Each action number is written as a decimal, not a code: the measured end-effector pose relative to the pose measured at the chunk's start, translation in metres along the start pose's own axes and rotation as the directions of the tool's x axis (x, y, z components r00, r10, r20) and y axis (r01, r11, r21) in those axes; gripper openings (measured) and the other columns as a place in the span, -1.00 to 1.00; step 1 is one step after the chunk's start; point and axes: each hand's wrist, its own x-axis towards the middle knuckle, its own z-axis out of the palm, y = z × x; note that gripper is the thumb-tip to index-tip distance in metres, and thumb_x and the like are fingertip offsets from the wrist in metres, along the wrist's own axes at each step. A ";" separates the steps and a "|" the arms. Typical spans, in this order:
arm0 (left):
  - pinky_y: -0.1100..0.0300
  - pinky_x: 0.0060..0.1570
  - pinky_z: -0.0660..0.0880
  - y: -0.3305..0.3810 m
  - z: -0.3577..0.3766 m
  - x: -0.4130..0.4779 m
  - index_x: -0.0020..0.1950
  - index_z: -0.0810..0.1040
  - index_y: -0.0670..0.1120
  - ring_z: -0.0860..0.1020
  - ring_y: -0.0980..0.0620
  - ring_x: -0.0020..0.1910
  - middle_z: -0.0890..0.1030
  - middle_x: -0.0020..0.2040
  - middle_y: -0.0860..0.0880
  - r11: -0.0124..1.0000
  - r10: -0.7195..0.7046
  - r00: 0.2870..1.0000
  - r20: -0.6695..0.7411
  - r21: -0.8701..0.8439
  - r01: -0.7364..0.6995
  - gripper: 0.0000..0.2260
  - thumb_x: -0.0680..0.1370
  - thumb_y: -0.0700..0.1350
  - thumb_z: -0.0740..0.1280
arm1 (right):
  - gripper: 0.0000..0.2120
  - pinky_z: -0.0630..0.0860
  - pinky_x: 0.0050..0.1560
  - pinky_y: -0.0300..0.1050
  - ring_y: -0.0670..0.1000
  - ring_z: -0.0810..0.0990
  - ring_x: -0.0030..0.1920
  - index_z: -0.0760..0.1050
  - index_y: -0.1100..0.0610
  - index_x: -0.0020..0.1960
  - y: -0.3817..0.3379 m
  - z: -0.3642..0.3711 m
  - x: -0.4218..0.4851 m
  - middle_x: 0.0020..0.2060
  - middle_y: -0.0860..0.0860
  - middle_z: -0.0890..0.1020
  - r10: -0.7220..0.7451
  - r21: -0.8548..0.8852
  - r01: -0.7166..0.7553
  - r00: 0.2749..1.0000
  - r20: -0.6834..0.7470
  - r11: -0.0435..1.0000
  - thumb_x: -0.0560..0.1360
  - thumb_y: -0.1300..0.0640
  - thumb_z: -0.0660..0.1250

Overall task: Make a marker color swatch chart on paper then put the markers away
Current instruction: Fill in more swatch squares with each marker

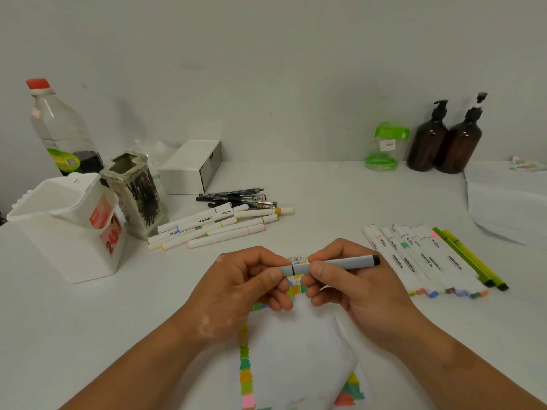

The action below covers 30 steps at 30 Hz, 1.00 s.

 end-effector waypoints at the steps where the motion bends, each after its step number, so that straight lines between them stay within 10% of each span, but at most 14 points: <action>1: 0.14 -0.17 0.60 0.000 -0.001 0.000 0.11 0.62 -0.20 0.67 -0.10 -0.24 0.67 -0.21 -0.12 1.000 -0.001 1.000 0.000 0.023 0.001 -0.84 0.61 -0.29 0.27 | -0.93 0.63 -0.24 -0.14 0.11 0.71 -0.24 0.70 0.03 -0.13 0.001 -0.001 0.001 -0.22 0.19 0.73 0.005 -0.012 -0.005 1.000 0.003 1.000 0.42 0.05 0.49; 9: 0.27 -0.13 0.58 -0.001 -0.019 0.004 0.04 0.70 0.05 0.65 0.10 -0.23 0.69 -0.22 -0.02 0.947 0.024 0.992 -0.125 0.321 0.017 -0.83 0.61 -0.15 0.33 | -0.74 0.54 -0.29 -0.20 -0.06 0.60 -0.25 0.75 0.01 0.02 -0.015 -0.016 0.001 -0.17 0.09 0.71 0.149 -0.238 -0.105 0.973 0.175 0.966 0.37 -0.07 0.53; 15: 0.26 -0.13 0.63 -0.009 -0.013 0.005 0.07 0.65 0.18 0.67 0.12 -0.12 0.70 -0.14 0.10 0.893 0.040 0.994 -0.103 0.450 0.011 -0.88 0.57 -0.01 0.38 | -0.89 0.43 -0.34 -0.36 -0.20 0.53 -0.40 0.60 -0.12 -0.18 0.004 0.004 0.000 -0.34 -0.17 0.67 0.020 -0.784 0.041 0.998 0.068 0.620 0.44 -0.03 0.53; 19: 0.48 -0.10 0.44 -0.021 -0.037 0.015 0.12 0.64 0.14 0.54 0.27 -0.06 0.62 -0.06 0.22 0.673 0.229 0.900 -0.370 0.728 0.128 -0.85 0.57 -0.03 0.40 | -0.88 0.43 -0.33 -0.33 -0.21 0.58 -0.29 0.57 -0.10 -0.28 0.000 -0.019 0.009 -0.37 -0.19 0.64 -0.096 -0.866 -0.096 0.982 -0.164 0.491 0.37 0.00 0.49; 24: 0.11 0.29 0.37 -0.032 -0.067 0.027 0.23 0.63 -0.06 0.52 -0.05 0.20 0.62 0.19 -0.05 0.487 0.275 0.843 -0.462 0.823 0.292 -0.76 0.57 -0.19 0.36 | -0.86 0.54 -0.23 -0.11 -0.14 0.57 -0.23 0.55 -0.11 -0.27 -0.004 -0.054 0.015 -0.31 -0.17 0.62 -0.079 -0.903 -0.349 0.922 -0.378 0.250 0.44 -0.07 0.41; 30: -0.04 0.25 0.37 -0.036 -0.063 0.029 0.32 0.56 0.03 0.48 -0.06 0.23 0.58 0.19 -0.01 0.345 0.240 0.836 -0.494 0.848 0.402 -0.71 0.60 -0.04 0.30 | -0.84 0.51 -0.26 -0.18 -0.09 0.60 -0.23 0.55 -0.08 -0.23 0.000 -0.060 0.014 -0.27 -0.15 0.64 -0.035 -0.889 -0.437 0.895 -0.445 0.136 0.45 -0.12 0.38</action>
